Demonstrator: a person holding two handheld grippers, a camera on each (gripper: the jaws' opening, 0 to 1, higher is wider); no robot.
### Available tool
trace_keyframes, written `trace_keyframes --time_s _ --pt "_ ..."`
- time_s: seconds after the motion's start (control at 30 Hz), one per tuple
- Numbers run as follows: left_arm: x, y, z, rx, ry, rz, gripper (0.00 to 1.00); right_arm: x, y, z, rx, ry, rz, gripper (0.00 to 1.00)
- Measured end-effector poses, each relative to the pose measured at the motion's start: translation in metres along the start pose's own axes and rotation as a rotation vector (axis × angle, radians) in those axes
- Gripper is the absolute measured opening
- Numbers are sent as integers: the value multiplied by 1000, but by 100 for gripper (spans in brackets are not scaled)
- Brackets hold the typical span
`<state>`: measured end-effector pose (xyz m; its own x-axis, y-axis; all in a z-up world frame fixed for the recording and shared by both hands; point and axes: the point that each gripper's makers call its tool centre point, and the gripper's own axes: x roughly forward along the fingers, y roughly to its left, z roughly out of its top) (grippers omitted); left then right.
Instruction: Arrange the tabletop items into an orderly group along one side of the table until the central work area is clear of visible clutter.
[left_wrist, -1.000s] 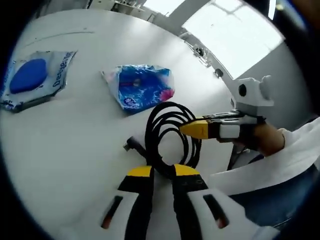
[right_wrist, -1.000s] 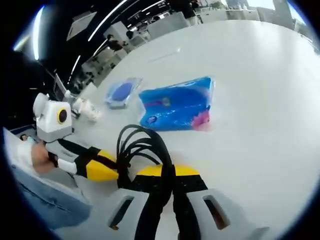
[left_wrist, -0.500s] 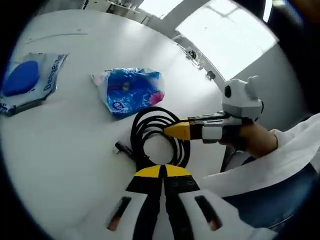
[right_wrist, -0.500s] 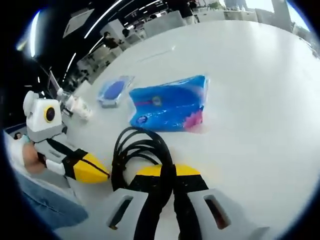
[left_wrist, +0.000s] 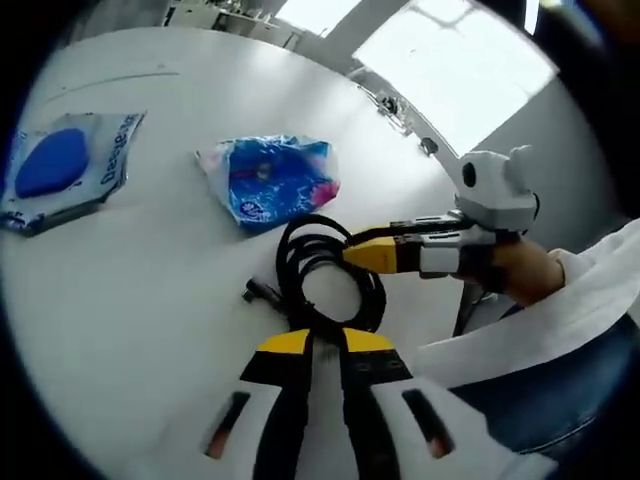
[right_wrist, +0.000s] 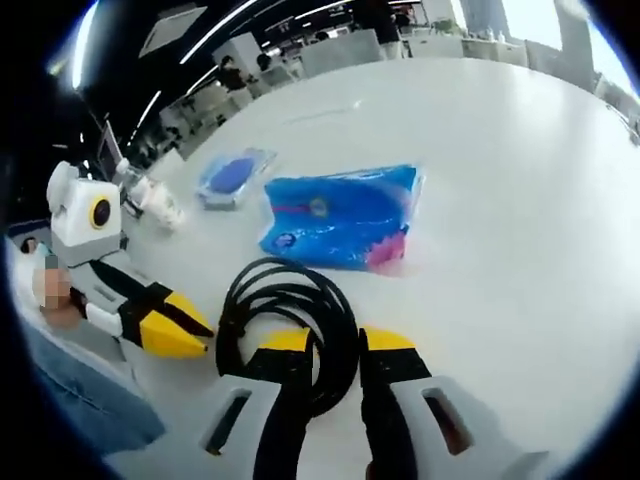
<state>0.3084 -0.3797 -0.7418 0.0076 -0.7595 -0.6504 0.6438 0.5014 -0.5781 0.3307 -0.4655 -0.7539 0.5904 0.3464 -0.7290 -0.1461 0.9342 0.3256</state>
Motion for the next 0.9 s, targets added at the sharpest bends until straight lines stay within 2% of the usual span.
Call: trace_keyframes --time_s 0.13,0.27,0.33,0.43,0.53,0.57,0.67,0.8,0.9 --pt "-1 2 1 0 -9 6 15 -4 2 8 -18 -42 7 20" --pt "-4 6 1 -1 -20 24 26 -5 0 9 -17 -64 1 33" --pt "-6 6 6 5 -54 18 30 -6 -1 9 -14 -73 -3 41" --pt "-12 6 14 -1 -103 15 35 -7 -5 12 -4 -88 -23 47" --pt "-15 15 26 -14 -167 54 55 -9 -7 18 7 -118 -40 64" --pt "-16 18 28 -11 -181 68 65 -11 -8 20 12 -129 -42 69" --pt "-21 25 37 12 -233 120 86 -12 -6 24 18 -151 -39 75" --pt "-26 30 39 6 -245 144 95 -14 -4 23 21 -153 -35 79" --pt "-29 34 38 -8 -244 149 95 -15 -4 21 27 -147 -34 78"
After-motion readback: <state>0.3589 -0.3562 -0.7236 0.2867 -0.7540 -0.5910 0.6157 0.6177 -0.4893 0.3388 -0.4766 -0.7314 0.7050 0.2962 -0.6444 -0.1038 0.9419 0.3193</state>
